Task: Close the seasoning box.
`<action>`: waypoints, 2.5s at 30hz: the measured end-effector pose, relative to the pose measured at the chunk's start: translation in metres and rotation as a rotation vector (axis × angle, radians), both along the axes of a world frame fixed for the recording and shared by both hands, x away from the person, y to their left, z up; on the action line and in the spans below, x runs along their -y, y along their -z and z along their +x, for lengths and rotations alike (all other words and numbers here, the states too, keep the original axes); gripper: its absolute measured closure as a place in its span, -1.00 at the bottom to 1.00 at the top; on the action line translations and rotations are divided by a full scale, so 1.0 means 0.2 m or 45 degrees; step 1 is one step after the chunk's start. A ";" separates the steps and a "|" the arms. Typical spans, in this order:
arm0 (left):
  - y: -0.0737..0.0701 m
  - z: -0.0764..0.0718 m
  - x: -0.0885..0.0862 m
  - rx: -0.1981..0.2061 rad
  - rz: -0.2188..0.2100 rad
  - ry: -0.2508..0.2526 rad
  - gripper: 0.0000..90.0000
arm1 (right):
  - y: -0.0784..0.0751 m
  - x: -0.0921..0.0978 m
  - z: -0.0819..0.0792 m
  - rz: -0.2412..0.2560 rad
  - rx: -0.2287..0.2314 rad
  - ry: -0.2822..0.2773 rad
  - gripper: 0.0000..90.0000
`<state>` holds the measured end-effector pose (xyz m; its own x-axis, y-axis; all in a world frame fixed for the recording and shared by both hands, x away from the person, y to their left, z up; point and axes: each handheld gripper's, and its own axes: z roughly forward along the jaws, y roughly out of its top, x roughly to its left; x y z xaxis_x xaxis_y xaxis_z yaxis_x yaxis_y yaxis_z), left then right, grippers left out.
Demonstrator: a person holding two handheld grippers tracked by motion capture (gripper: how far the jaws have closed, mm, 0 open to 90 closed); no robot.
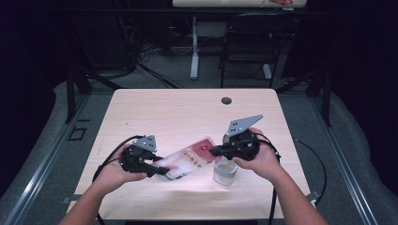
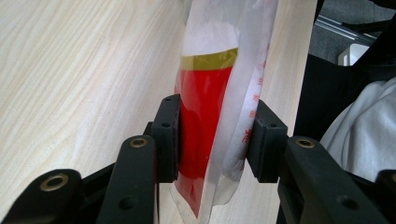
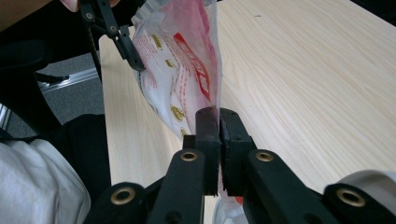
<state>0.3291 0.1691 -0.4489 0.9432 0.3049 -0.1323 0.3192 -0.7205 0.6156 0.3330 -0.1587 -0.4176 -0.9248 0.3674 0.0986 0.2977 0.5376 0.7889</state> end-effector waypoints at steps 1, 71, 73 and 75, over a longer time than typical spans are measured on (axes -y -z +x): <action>0.00 0.00 0.00 -0.005 -0.001 0.001 0.37 | 0.01 0.01 0.00 0.003 -0.001 0.003 0.95; -0.26 0.06 0.08 0.052 0.079 0.062 0.67 | 0.24 0.11 0.00 0.232 -0.071 0.121 0.96; -0.27 0.06 0.09 0.060 0.086 0.062 0.68 | 0.24 0.11 -0.01 0.242 -0.068 0.133 0.95; -0.28 0.06 0.09 0.063 0.088 0.065 0.68 | 0.24 0.12 -0.01 0.248 -0.067 0.136 0.95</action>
<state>0.3415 0.1506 -0.3936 0.9625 0.2631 -0.0653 0.2514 -0.7764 0.5779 0.3316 -0.1819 -0.4659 -0.8735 0.4320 0.2244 0.3882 0.3400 0.8566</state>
